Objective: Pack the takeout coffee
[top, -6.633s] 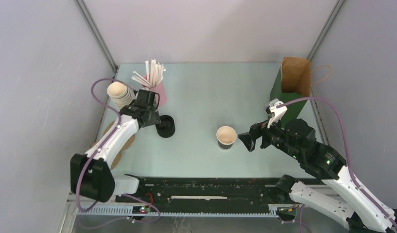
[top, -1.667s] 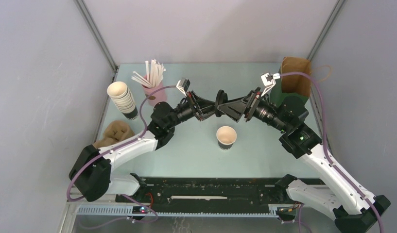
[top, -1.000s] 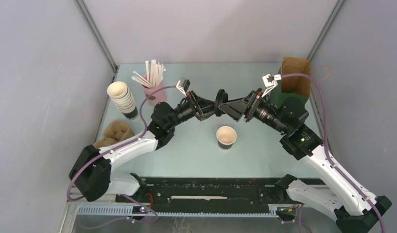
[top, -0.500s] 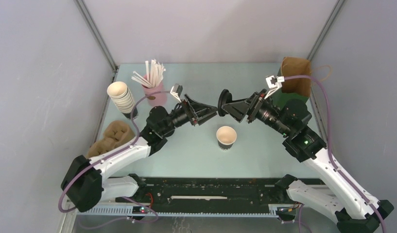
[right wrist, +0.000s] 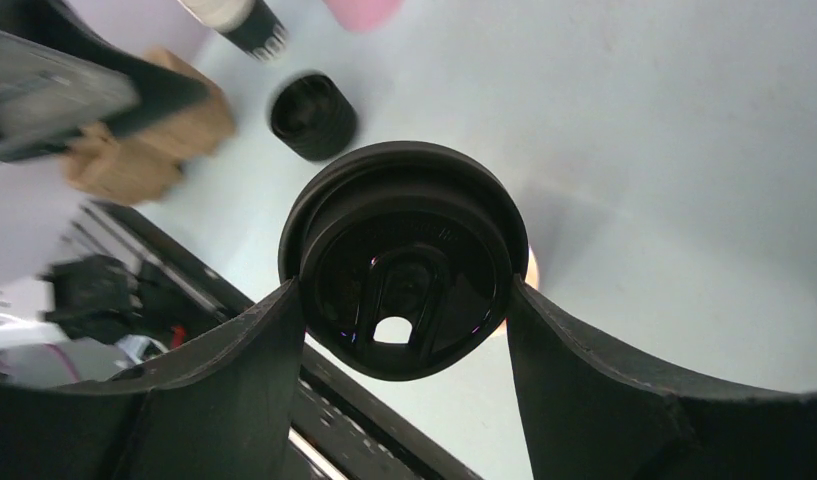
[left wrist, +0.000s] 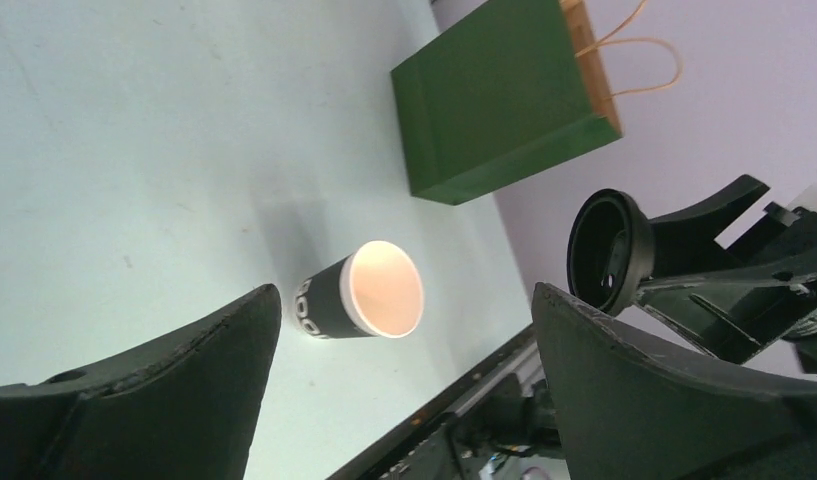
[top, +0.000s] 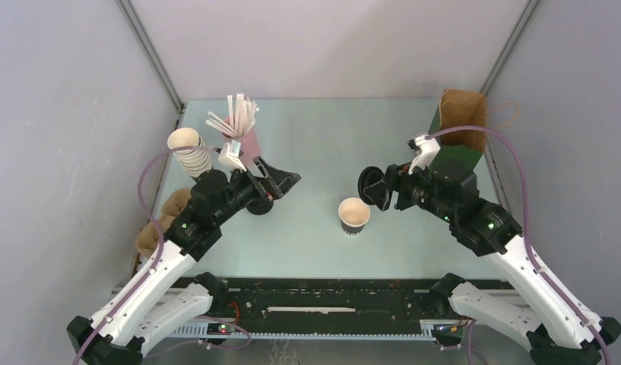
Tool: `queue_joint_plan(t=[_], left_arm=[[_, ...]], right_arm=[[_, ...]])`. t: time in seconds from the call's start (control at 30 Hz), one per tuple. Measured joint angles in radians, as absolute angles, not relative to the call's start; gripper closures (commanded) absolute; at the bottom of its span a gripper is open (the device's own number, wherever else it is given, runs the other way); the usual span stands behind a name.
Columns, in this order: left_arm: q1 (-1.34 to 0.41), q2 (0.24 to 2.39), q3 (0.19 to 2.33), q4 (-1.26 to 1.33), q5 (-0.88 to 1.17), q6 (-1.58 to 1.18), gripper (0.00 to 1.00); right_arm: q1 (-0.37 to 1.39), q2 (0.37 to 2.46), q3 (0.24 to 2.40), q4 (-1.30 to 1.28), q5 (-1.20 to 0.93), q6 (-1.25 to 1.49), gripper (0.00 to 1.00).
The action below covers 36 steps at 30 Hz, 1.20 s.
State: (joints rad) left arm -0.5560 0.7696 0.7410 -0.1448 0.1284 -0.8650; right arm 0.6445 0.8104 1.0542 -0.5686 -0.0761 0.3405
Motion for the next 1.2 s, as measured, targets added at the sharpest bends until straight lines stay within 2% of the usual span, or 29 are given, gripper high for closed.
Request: queue_joint_plan(t=[0.33, 0.5, 0.9, 1.2], left_arm=[[-0.556, 0.931, 0.932, -0.403, 0.129, -0.58, 0.0], [-0.553, 0.945, 0.973, -0.437, 0.096, -0.505, 0.0], [-0.483, 0.928, 0.855, -0.355, 0.296, -0.542, 0.0], [-0.48, 0.87, 0.724, -0.299, 0.353, -0.568, 0.0]], right_arm=[[0.803, 1.011, 1.138, -0.871, 0.132, 0.277, 0.35], [0.846, 1.101, 1.216, -0.978, 0.186, 0.287, 0.35], [0.907, 1.443, 1.52, -1.181, 0.233, 0.34, 0.35], [0.904, 1.586, 1.537, -1.197, 0.236, 0.342, 0.34]])
